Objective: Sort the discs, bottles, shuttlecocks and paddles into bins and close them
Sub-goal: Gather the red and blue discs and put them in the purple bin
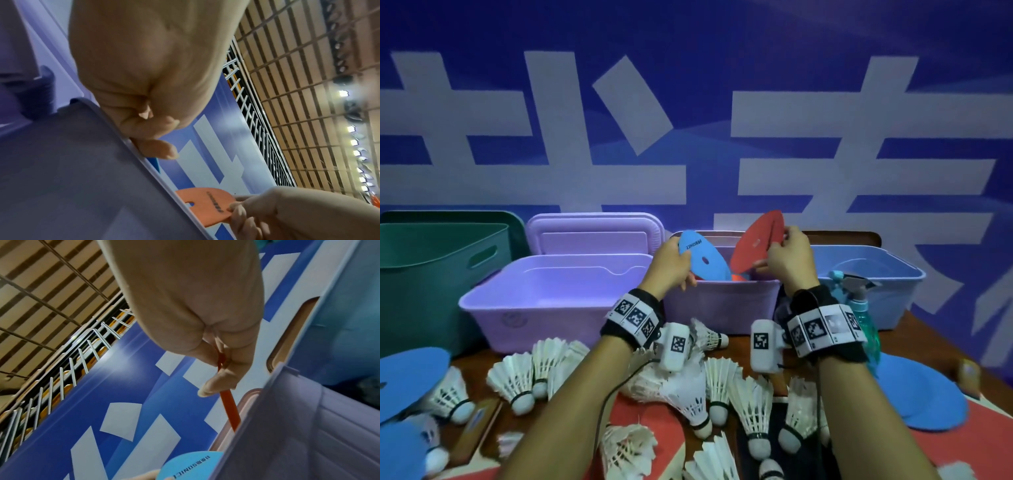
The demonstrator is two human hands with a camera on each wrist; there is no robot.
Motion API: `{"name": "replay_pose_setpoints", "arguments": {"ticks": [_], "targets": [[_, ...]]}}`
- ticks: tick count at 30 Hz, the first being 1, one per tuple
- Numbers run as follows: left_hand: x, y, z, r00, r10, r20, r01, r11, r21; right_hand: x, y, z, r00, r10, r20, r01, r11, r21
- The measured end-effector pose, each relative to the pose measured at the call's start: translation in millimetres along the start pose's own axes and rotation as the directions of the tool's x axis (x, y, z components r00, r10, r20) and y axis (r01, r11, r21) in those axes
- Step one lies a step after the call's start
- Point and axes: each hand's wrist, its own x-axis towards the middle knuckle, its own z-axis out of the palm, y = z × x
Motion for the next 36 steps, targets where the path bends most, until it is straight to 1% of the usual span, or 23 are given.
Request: {"name": "replay_pose_setpoints", "arguments": {"ticks": [3,5,8,12,13,14,16,17,19,21,22,24,25,27,30,31,33,35,36], "targets": [[6.4,-4.2,2.5,0.997,0.076,0.012,-0.077,0.987,0.141,3.8,13.5,7.0,0.986,0.122,0.11,-0.134,0.985,0.109],[13.3,-8.1,6.7,0.992,0.13,-0.005,-0.125,0.963,0.238,3.8,18.5,8.9,0.972,0.16,0.173,-0.186,0.972,0.142],[20.5,-14.7,8.8,0.982,0.184,-0.033,-0.164,0.933,0.32,6.4,24.0,7.3,0.968,0.186,0.169,-0.211,0.967,0.145],[19.9,-16.9,3.2,0.974,0.197,-0.114,-0.135,0.903,0.407,6.2,28.4,7.2,0.97,0.199,0.143,-0.209,0.976,0.061],[19.2,-17.6,1.2,0.974,0.203,-0.1,-0.14,0.888,0.438,6.7,30.1,8.2,0.971,0.201,0.129,-0.207,0.977,0.042],[18.9,-19.1,-1.2,0.978,0.202,-0.056,-0.153,0.869,0.471,8.1,32.1,8.8,0.974,0.197,0.114,-0.199,0.98,0.013],[15.3,-20.7,-7.1,0.984,0.177,0.028,-0.167,0.847,0.505,10.1,35.0,9.6,0.986,0.148,0.082,-0.144,0.988,-0.057],[13.9,-21.0,-10.4,0.986,0.162,0.041,-0.161,0.849,0.503,9.9,34.7,8.9,0.989,0.128,0.069,-0.124,0.99,-0.061],[13.5,-23.6,-16.0,0.988,0.154,0.028,-0.148,0.86,0.488,7.2,31.4,7.0,0.989,0.133,0.058,-0.133,0.991,-0.002],[13.7,-24.1,-18.7,0.984,0.177,0.015,-0.16,0.846,0.509,4.1,27.5,5.8,0.988,0.138,0.071,-0.141,0.989,0.043],[13.7,-24.0,-19.1,0.981,0.188,0.037,-0.179,0.828,0.531,2.0,25.7,6.7,0.986,0.136,0.096,-0.139,0.99,0.022],[13.7,-24.8,-19.5,0.974,0.191,0.119,-0.224,0.782,0.582,-1.3,24.7,9.0,0.982,0.131,0.133,-0.123,0.99,-0.063],[13.2,-25.0,-20.4,0.97,0.177,0.164,-0.241,0.742,0.625,-2.5,24.3,10.3,0.982,0.127,0.14,-0.113,0.988,-0.106],[10.4,-23.2,-22.5,0.971,0.093,0.219,-0.226,0.647,0.728,-5.9,23.3,11.8,0.985,0.113,0.13,-0.089,0.98,-0.178],[7.3,-18.7,-24.6,0.964,-0.071,0.256,-0.169,0.582,0.796,-8.7,22.1,10.6,0.989,0.077,0.125,-0.035,0.951,-0.306],[6.4,-19.0,-23.8,0.957,-0.111,0.27,-0.16,0.574,0.803,-8.0,23.4,10.8,0.988,0.066,0.141,-0.017,0.946,-0.324],[6.3,-21.8,-22.1,0.95,-0.153,0.271,-0.13,0.598,0.791,-8.7,23.0,9.8,0.984,0.049,0.172,0.01,0.945,-0.328],[8.5,-24.9,-20.5,0.954,-0.165,0.251,-0.097,0.623,0.776,-9.0,21.4,9.3,0.981,0.022,0.192,0.044,0.941,-0.336],[9.4,-25.2,-20.1,0.952,-0.168,0.256,-0.1,0.619,0.779,-9.6,19.4,8.8,0.98,0.009,0.201,0.062,0.935,-0.348]]}}
